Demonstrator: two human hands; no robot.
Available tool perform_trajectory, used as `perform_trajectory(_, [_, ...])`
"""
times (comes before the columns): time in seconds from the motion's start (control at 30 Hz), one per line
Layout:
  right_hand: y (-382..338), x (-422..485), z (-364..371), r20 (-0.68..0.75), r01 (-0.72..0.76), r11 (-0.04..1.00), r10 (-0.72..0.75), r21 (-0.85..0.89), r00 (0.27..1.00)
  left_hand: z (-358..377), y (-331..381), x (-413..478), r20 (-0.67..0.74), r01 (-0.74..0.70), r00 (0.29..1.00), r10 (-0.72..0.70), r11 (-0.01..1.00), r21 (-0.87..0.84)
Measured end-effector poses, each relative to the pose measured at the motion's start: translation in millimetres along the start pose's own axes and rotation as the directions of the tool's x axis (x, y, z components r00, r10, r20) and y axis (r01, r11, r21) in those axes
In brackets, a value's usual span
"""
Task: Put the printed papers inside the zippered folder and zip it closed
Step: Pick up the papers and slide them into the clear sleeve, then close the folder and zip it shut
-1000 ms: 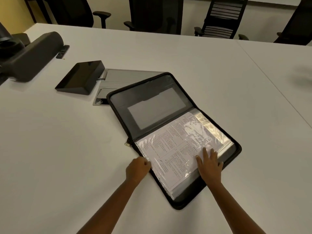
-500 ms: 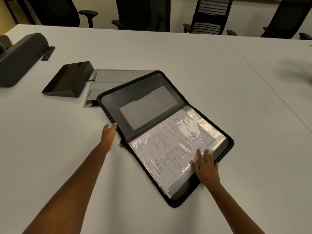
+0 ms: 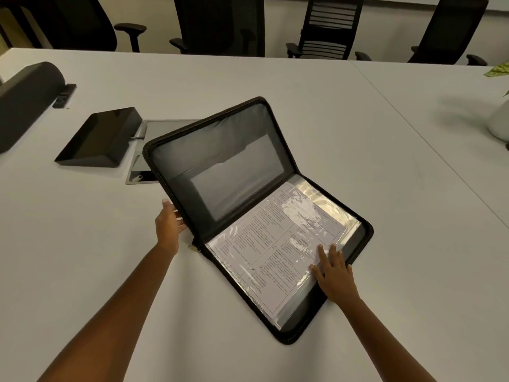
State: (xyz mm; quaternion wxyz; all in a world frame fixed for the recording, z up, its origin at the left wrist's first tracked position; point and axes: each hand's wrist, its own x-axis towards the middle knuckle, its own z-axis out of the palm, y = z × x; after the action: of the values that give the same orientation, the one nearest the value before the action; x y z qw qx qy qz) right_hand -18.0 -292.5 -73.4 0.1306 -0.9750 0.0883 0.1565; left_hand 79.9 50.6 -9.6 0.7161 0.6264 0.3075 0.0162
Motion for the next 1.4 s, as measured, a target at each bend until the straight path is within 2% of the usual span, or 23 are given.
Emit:
perform_trajectory(0.1, [1,2,-4,0.033,-0.028,0.999,0.026,0.034,0.999,1,-1,-9,0.017,-0.16,0.987,0.16,0.976,0.148])
perform_trajectory(0.17, [-2,3,-10,0.04,-0.091,0.989,0.087,0.117,0.995,1,-4,-16,0.06,-0.316,0.948,0.311,0.911,0.264])
perform_trajectory(0.23, [-12,2,-20,-0.02,-0.087,0.975,0.093,0.206,0.995,1,-9,-23,0.094,-0.443,0.893,0.441,0.821,0.36])
perform_trajectory(0.3, [-25,-2,-33,-0.143,-0.01,0.899,0.081,0.438,0.986,3,-15,-35,0.141,-0.531,0.838,0.527,0.729,0.431])
perform_trajectory(0.37, [-40,-7,-50,-0.197,0.026,0.715,0.157,0.698,0.968,2,-24,-46,0.218,-0.617,0.777,0.591,0.645,0.451])
perform_trajectory(0.43, [-50,-8,-68,-0.134,0.017,0.468,0.218,0.883,0.967,-1,-31,-57,0.34,-0.703,0.703,0.625,0.538,0.465])
perform_trajectory(0.5, [-54,-6,-84,-0.056,0.014,0.177,0.231,0.984,0.971,-5,-38,-63,0.51,-0.809,0.578,0.637,0.37,0.456])
perform_trajectory(0.53, [-54,-5,-93,-0.033,0.019,0.064,0.235,0.998,0.971,-6,-38,-65,0.604,-0.853,0.512,0.61,0.282,0.439])
perform_trajectory(0.6, [-53,-5,-109,-0.006,0.034,-0.113,0.243,0.993,0.97,-6,-38,-68,0.778,-0.917,0.387,0.495,0.117,0.381])
perform_trajectory(0.7, [-38,-7,-120,0.072,0.011,-0.304,0.259,0.953,0.963,-1,-42,-66,0.944,-0.938,0.169,0.284,-0.247,0.242])
perform_trajectory(0.73, [-31,-9,-119,0.108,-0.014,-0.348,0.251,0.937,0.962,0,-44,-67,0.963,-0.927,0.127,0.238,-0.316,0.201])
perform_trajectory(0.77, [-22,-11,-114,0.153,-0.05,-0.367,0.257,0.929,0.954,2,-46,-68,0.971,-0.924,0.114,0.212,-0.337,0.182])
perform_trajectory(0.8, [-14,-14,-108,0.196,-0.09,-0.357,0.273,0.93,0.942,3,-47,-67,0.973,-0.928,0.115,0.202,-0.328,0.178])
perform_trajectory(0.9, [3,-19,-86,0.295,-0.224,-0.235,0.338,0.946,0.894,5,-52,-65,0.969,-0.954,0.159,0.187,-0.222,0.199])
perform_trajectory(0.97, [7,-21,-75,0.344,-0.278,-0.222,0.364,0.935,0.866,9,-54,-62,0.952,-0.948,0.23,0.2,-0.175,0.266])
perform_trajectory(1.03, [9,-22,-67,0.359,-0.313,-0.178,0.408,0.933,0.839,16,-56,-57,0.924,-0.922,0.292,0.246,-0.184,0.34])
perform_trajectory(1.1, [9,-23,-59,0.343,-0.344,-0.089,0.476,0.935,0.809,23,-57,-51,0.878,-0.881,0.413,0.244,-0.14,0.453])
perform_trajectory(1.17, [7,-24,-52,0.281,-0.371,0.058,0.548,0.927,0.788,28,-61,-43,0.819,-0.82,0.548,0.172,-0.081,0.566])
perform_trajectory(1.23, [3,-26,-45,0.209,-0.378,0.197,0.568,0.905,0.796,35,-63,-39,0.752,-0.753,0.653,0.09,-0.025,0.657])
perform_trajectory(1.33, [-5,-28,-37,0.184,-0.384,0.262,0.56,0.885,0.807,44,-62,-37,0.674,-0.664,0.739,-0.006,0.163,0.729])
perform_trajectory(1.4, [-10,-29,-33,0.213,-0.408,0.24,0.569,0.881,0.795,49,-61,-37,0.624,-0.592,0.781,-0.016,0.297,0.749])
